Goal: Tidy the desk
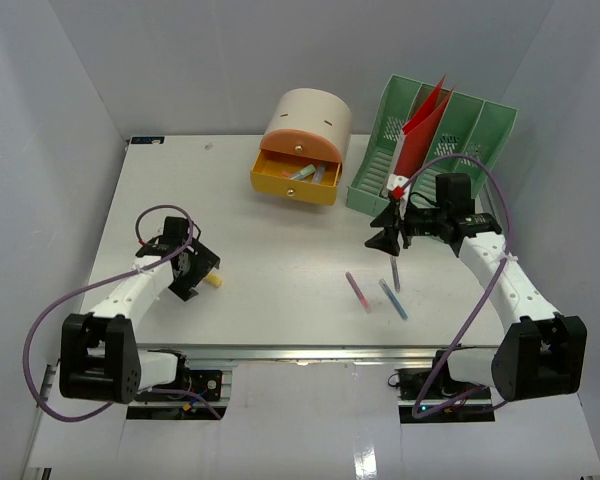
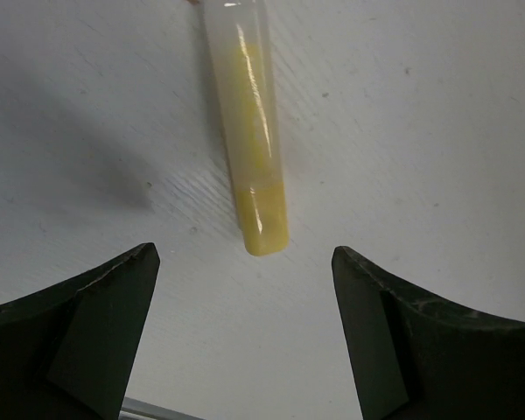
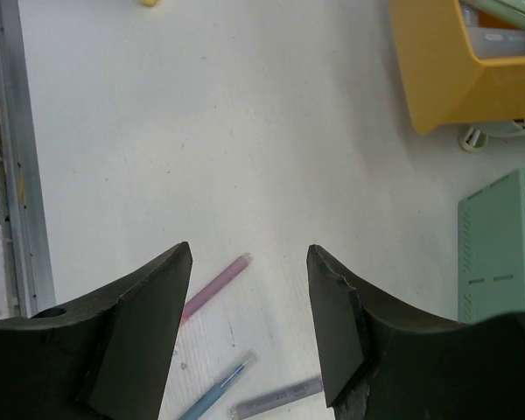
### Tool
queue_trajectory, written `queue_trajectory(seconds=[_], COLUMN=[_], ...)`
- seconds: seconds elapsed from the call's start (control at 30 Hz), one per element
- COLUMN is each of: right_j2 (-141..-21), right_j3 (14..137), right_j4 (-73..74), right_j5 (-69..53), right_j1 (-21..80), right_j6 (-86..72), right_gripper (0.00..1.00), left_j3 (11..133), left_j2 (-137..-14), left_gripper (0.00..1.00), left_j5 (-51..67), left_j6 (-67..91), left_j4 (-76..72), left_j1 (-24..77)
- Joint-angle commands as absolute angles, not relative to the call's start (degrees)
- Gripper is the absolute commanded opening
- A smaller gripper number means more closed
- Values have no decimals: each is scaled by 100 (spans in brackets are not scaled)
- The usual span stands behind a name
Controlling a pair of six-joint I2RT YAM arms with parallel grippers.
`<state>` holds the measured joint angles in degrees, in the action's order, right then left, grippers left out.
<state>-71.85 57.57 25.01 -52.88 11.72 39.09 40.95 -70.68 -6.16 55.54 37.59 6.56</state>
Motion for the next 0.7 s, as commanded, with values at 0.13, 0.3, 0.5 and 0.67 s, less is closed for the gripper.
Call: queue_trajectory(seconds=[0.13,0.3,0.5,0.67], right_j2=[-6723,-6674,-6652,-6606], right_j3=[5415,5414,5423,5417], right_j4=[2251,2310,2341,2364], right_j5=[-6689,-6775,-6757,-6717], right_j1=[518,431,431,431], right_j6=[3630,3612,3616,3663], right_gripper=[62,62,62,62], left_j3=[4606,4773,4808,4838], left_j2=[-8123,-8746,-9188,-9124], left_gripper=[88,79,44,21], left_j5=[-721,-939,-924,-694], left_j6=[5703,5440,5213,5199], left_j4=[3762,3683,3630,3553], left_j1=[413,413,404,404])
